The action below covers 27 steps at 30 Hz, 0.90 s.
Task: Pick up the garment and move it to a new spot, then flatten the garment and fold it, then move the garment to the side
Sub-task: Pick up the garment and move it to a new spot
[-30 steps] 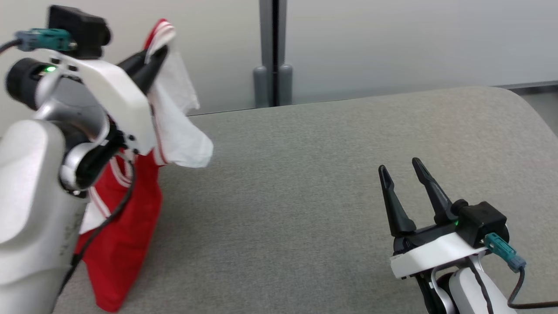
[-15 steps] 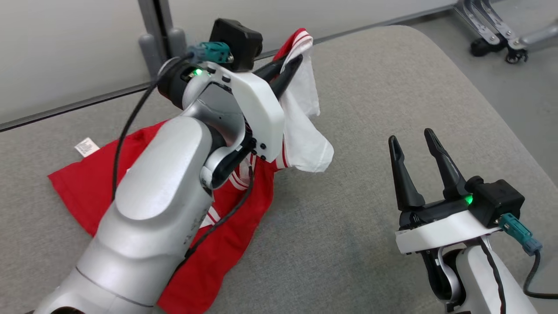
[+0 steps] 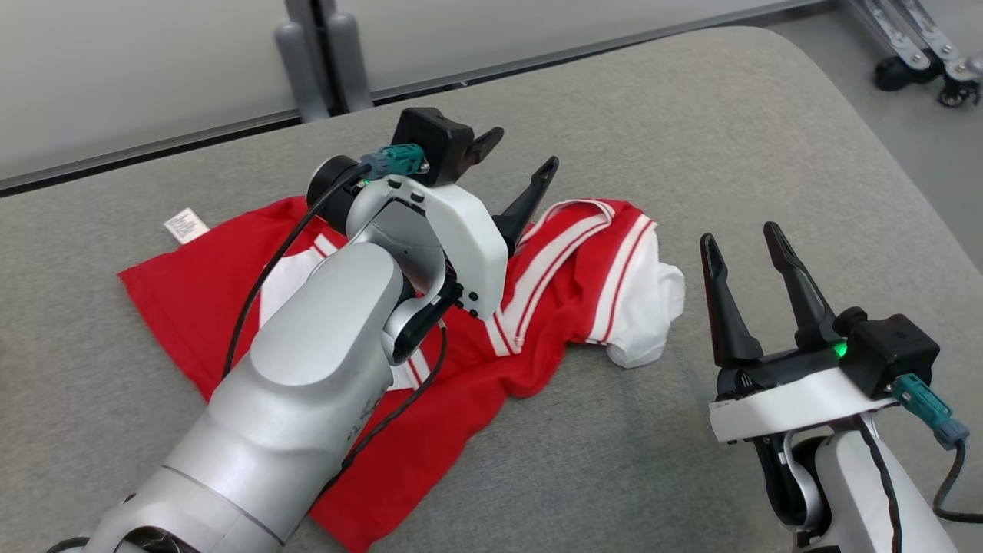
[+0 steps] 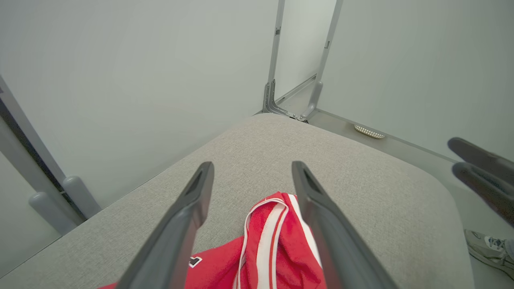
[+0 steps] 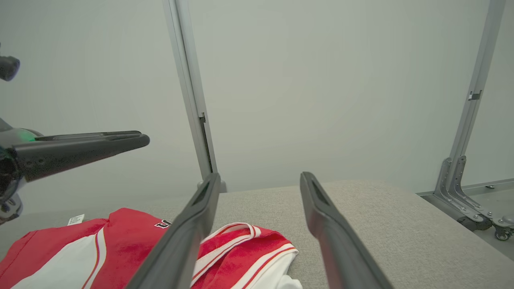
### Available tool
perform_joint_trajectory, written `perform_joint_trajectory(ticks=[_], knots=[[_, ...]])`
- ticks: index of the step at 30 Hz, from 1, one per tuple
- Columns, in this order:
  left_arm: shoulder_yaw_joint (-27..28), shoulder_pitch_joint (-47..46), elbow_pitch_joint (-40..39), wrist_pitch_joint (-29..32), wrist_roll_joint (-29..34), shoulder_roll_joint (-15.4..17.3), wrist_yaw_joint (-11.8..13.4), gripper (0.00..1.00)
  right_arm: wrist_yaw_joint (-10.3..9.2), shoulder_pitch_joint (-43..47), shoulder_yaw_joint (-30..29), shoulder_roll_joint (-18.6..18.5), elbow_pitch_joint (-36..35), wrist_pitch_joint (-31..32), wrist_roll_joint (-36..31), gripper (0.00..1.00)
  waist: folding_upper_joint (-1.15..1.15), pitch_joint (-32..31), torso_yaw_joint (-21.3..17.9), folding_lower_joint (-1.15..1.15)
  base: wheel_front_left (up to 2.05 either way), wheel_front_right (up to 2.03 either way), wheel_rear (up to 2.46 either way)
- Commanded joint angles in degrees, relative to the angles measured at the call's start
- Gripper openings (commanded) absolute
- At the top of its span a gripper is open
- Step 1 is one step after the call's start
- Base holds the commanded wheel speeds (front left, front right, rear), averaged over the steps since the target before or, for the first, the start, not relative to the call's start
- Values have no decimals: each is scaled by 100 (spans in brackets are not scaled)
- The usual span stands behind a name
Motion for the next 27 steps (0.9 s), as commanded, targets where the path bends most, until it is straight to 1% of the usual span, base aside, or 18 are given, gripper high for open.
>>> perform_joint_trajectory(ticks=[1,3,7,9,13,15,17,20,22,24,25,27], knots=[[15,-17,23,-80,-34,27,22,100,11,69,-15,-51,7,-2,-38,100,0,-213,330,0,0,0,0],[66,78,40,-307,-48,41,46,100,11,116,-18,-92,12,-2,-56,100,0,-338,556,0,0,0,0],[248,343,-66,-749,-16,363,203,100,11,220,-1,-156,-10,-2,-83,100,0,-580,935,0,0,0,0],[284,477,-218,-992,160,617,399,100,11,243,-49,-166,-80,-2,-106,100,0,-635,1094,0,0,0,0],[476,1080,-652,-1390,216,1073,767,100,11,371,-179,-144,-201,-2,-165,100,0,-717,1342,0,0,0,0],[614,1446,-913,-1520,144,1307,931,100,11,415,-205,-145,-241,-2,-202,100,0,-741,1421,0,0,0,0],[778,1911,-1219,-1620,-16,1454,1051,100,11,481,-215,-155,-257,-2,-239,100,0,-769,1469,0,0,0,0],[1157,2565,-1734,-1766,-219,1757,1292,100,11,558,-261,-169,-325,-2,-259,100,0,-798,1516,0,0,0,0],[1390,2993,-2120,-1845,-266,1862,1436,100,11,646,-329,-172,-368,-2,-273,100,0,-822,1567,0,0,0,0],[1654,3390,-2554,-1887,-311,1876,1497,100,11,758,-362,-177,-373,-2,-290,100,0,-866,1605,0,0,0,0],[1787,3606,-2733,-1891,-200,1946,1555,100,11,794,-366,-176,-388,-2,-299,100,0,-875,1607,0,0,0,0],[2083,3945,-3134,-1896,12,1893,1644,100,11,848,-397,-169,-394,-2,-284,100,0,-884,1618,0,0,0,0]])
